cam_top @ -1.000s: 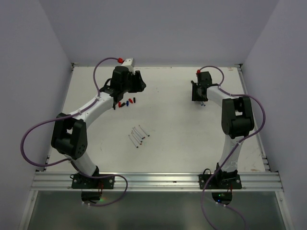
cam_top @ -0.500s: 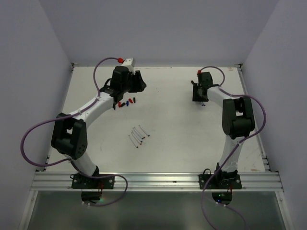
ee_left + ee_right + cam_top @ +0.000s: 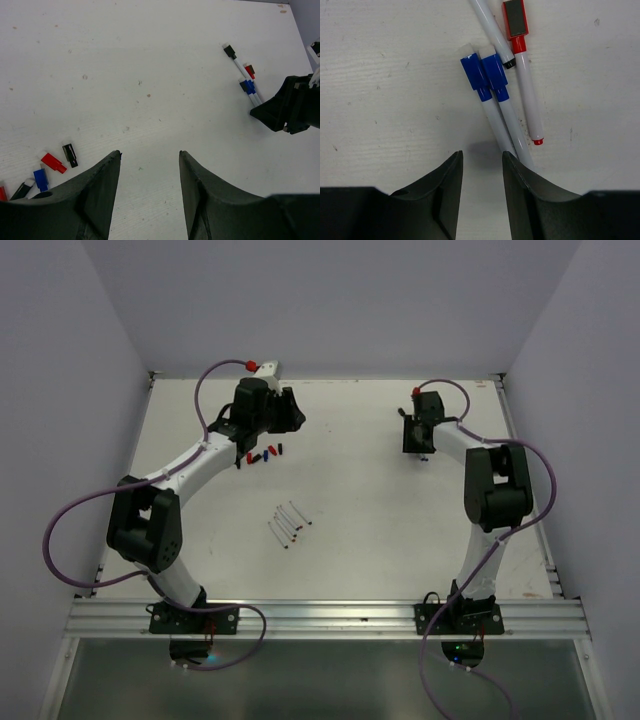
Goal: Open the pen caps
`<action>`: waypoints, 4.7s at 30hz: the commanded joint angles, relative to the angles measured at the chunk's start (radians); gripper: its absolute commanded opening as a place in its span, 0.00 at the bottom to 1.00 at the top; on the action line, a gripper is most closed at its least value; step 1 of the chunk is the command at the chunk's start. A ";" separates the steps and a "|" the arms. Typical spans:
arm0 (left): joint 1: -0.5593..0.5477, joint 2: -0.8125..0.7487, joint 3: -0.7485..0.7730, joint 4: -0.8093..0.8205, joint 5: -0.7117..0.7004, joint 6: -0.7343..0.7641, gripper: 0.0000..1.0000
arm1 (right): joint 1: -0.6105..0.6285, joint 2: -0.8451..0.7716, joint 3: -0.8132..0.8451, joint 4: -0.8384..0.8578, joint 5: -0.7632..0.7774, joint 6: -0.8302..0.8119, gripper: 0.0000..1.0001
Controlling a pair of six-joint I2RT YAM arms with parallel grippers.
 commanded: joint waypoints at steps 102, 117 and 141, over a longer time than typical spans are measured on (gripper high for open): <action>0.055 0.069 -0.207 0.477 0.511 -0.443 0.60 | 0.415 -0.349 -0.031 0.079 -0.453 0.125 0.00; 0.055 0.062 -0.229 0.537 0.524 -0.493 0.44 | 0.423 -0.300 -0.025 0.088 -0.407 0.115 0.00; 0.055 0.088 -0.243 0.590 0.576 -0.520 0.40 | 0.435 -0.281 -0.006 0.127 -0.370 0.131 0.00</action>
